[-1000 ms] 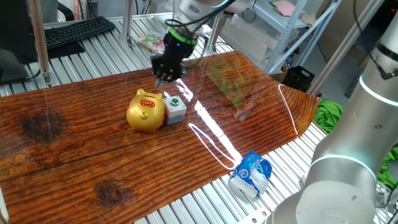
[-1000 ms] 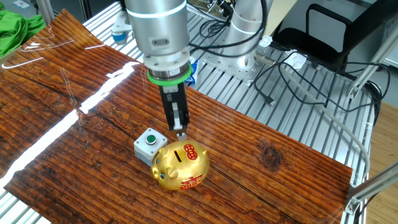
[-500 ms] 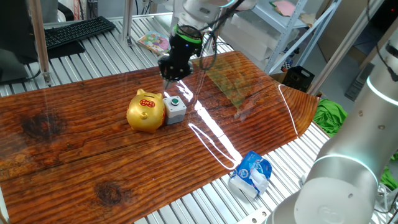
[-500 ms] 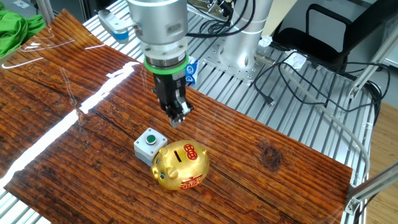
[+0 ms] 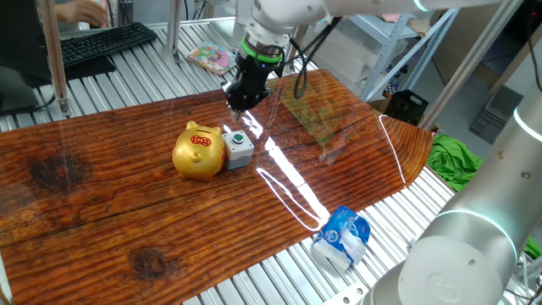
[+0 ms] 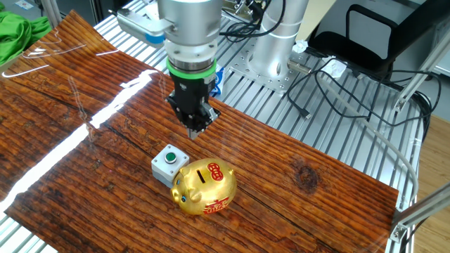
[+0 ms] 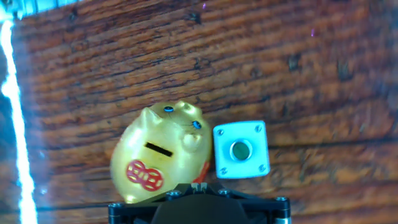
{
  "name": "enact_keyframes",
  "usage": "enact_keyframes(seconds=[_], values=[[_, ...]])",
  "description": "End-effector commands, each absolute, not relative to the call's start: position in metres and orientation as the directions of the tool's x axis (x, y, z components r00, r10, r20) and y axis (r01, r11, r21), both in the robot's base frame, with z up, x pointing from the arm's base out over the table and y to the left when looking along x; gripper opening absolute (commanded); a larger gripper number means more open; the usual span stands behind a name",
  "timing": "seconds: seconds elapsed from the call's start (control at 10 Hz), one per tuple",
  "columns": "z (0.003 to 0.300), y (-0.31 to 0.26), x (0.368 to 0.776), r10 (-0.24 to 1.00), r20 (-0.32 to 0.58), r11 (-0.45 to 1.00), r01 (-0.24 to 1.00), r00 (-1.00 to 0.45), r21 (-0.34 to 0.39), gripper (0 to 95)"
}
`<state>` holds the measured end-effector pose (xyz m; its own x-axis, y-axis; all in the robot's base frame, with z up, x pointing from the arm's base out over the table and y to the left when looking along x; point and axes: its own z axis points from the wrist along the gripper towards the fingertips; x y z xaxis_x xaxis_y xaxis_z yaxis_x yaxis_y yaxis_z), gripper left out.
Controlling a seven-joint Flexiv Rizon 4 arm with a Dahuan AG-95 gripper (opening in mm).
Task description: Drop coins into a piggy bank
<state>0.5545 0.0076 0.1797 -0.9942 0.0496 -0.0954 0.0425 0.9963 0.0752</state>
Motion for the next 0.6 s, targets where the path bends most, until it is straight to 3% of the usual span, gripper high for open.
enact_keyframes(seconds=[0.1,0.6], values=[[0.1662,-0.0054,0.561,-0.056,-0.132,0.998,-0.059,-0.99,0.021,0.0],[0.1624,-0.0084,0.5627,-0.054,-0.125,0.999,-0.054,-0.991,0.003,0.0]])
